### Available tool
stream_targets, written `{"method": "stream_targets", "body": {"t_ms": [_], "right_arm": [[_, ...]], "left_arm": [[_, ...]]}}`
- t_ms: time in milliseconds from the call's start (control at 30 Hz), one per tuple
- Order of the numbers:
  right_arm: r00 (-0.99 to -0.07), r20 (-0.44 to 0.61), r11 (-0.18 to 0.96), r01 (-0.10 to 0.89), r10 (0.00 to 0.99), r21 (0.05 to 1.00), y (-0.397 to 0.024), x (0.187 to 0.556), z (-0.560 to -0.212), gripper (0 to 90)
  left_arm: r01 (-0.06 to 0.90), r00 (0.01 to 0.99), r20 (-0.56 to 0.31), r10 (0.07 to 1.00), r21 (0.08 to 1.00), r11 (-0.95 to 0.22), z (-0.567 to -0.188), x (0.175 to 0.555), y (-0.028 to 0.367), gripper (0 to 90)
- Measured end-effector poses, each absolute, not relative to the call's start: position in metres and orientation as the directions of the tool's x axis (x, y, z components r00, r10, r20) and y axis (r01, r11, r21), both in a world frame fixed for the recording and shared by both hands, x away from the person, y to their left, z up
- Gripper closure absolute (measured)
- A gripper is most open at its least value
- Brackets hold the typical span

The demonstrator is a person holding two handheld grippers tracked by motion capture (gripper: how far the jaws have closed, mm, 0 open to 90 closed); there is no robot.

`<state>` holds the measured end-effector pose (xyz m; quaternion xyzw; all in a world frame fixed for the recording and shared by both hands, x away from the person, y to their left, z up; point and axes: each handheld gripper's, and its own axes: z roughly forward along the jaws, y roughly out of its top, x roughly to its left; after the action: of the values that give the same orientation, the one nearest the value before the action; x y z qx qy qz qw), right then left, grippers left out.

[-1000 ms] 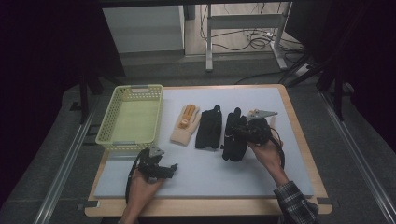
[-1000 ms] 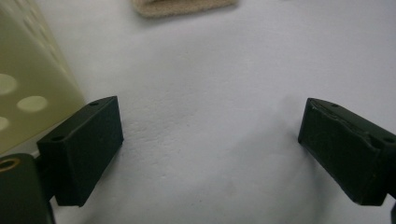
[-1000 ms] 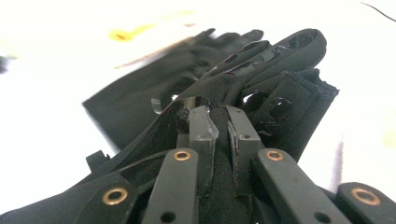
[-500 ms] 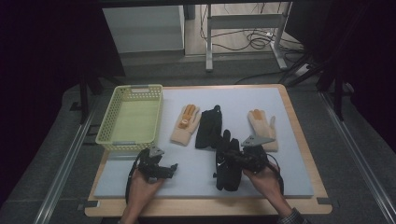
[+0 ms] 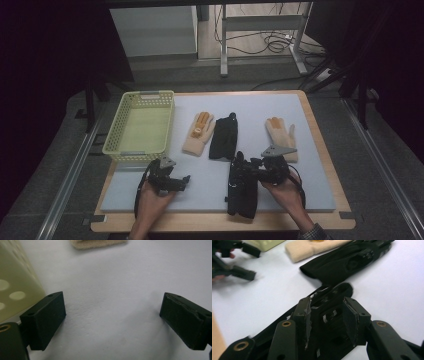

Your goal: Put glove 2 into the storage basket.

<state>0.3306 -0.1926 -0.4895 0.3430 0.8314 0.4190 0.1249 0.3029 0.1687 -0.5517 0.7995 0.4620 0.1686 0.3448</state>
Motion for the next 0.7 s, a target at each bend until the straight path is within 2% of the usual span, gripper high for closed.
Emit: {"method": "stream_targets", "body": {"t_ms": [167,200,400,700], "right_arm": [[-0.725,0.073,0.405,0.462,0.685,0.789,-0.188,0.352,-0.487,59.2],[-0.721,0.061,0.406,0.456,0.691,0.792,-0.185,0.362,-0.486,62.5],[-0.708,0.037,0.413,0.453,0.705,0.79,-0.177,0.388,-0.483,69.3],[-0.681,0.038,0.399,0.472,0.731,0.786,-0.159,0.434,-0.488,68.3]], "left_arm": [[0.623,0.517,-0.049,0.855,0.707,-0.335,-0.552,0.303,0.169,6.8],[0.623,0.517,-0.049,0.855,0.707,-0.335,-0.552,0.303,0.169,6.8],[0.623,0.517,-0.05,0.855,0.707,-0.335,-0.552,0.303,0.169,6.8],[0.623,0.517,-0.05,0.855,0.707,-0.335,-0.552,0.303,0.169,6.8]]}}
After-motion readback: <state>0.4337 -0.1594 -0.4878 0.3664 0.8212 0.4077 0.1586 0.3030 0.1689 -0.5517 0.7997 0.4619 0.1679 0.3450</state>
